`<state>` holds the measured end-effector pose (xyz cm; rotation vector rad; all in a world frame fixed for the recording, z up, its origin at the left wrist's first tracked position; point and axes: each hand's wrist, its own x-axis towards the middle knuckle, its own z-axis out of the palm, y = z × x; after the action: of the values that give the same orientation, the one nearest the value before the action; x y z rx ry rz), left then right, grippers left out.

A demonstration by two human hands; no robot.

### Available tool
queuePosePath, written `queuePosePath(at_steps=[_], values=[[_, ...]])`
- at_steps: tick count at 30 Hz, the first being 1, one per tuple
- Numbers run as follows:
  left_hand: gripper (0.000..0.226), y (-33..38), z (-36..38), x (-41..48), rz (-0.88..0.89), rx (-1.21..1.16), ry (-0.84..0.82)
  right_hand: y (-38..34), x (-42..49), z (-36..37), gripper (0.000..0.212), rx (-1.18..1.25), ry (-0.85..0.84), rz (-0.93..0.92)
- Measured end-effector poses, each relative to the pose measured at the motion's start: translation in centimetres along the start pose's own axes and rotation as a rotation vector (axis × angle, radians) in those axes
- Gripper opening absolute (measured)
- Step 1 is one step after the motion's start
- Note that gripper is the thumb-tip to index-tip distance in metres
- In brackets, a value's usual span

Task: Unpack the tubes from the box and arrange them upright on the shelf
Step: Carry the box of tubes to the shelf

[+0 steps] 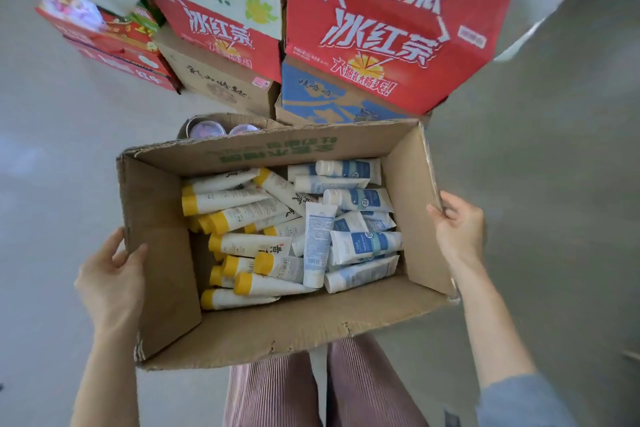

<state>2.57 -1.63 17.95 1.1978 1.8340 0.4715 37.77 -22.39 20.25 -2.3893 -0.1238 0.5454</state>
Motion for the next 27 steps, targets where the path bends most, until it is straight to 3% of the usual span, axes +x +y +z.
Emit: queuePosePath(at_steps=[12,20,27], values=[[0.052,10.4,-3.7,-0.4,0.355,0.185,-0.462,3.7,-16.2,-9.4,0.035,0.210,0.375,0.225],[0.051,13.3,0.5,-3.4,0.516,0.347,-0.709,8.9,-25.5,-12.5,0.032,0.345,0.597,0.429],[0.046,13.9,5.5,-11.5,0.779,0.477,-0.918,15.0,-34.9,-14.1,0.033,0.479,0.830,0.655]])
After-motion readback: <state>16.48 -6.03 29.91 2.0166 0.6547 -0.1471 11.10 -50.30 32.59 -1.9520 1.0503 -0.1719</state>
